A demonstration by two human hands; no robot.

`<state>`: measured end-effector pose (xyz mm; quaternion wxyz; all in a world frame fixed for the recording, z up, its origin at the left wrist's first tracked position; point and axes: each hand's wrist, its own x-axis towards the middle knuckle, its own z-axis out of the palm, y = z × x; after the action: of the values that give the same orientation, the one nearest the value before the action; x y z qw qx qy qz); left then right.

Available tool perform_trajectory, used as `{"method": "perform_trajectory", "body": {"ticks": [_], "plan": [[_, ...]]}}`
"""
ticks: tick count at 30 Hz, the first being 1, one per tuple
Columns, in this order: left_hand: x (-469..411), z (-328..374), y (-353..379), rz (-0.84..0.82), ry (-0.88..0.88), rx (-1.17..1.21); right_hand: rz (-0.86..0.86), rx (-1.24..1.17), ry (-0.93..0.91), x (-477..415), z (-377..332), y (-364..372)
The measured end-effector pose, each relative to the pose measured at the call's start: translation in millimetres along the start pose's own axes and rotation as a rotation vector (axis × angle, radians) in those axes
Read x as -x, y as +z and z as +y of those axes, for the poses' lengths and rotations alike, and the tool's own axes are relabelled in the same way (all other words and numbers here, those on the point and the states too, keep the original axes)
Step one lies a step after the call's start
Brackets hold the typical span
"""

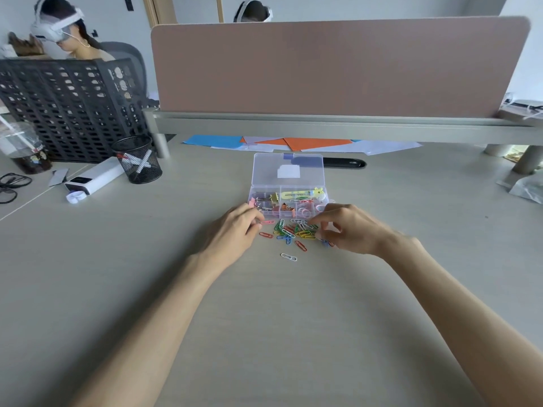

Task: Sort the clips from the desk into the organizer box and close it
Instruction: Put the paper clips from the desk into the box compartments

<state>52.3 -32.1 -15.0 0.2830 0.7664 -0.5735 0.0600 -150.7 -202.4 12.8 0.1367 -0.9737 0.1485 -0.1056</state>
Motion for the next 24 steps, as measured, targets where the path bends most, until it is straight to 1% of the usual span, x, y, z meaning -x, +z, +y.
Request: {"method": "perform_trajectory", "body": {"ticks": [3, 6, 11, 13, 16, 20, 24], "plan": [[1.6, -1.1, 2.4, 0.010, 0.005, 0.004, -0.027, -0.005, 0.022, -2.5, 0.6, 4.5], [2.6, 0.6, 3.8, 0.025, 0.016, 0.017, 0.002, 0.000, 0.025, -4.7, -0.1, 10.4], [4.2, 3.1, 9.9, 0.021, 0.096, 0.035, 0.049, -0.025, -0.082, -4.7, -9.0, 13.3], [5.3, 2.0, 11.3, 0.017, 0.105, 0.042, 0.078, -0.033, -0.052, -4.8, -6.0, 10.6], [3.7, 3.3, 9.4, -0.007, 0.074, 0.046, 0.105, 0.042, 0.033, -4.4, 0.3, 6.5], [-3.0, 10.5, 12.1, -0.058, 0.088, 0.059, 0.097, 0.073, 0.000, -3.4, -7.1, 10.1], [-5.9, 13.8, 14.5, -0.060, 0.116, 0.058, 0.086, 0.102, -0.017, -10.2, -11.5, 17.2]]}}
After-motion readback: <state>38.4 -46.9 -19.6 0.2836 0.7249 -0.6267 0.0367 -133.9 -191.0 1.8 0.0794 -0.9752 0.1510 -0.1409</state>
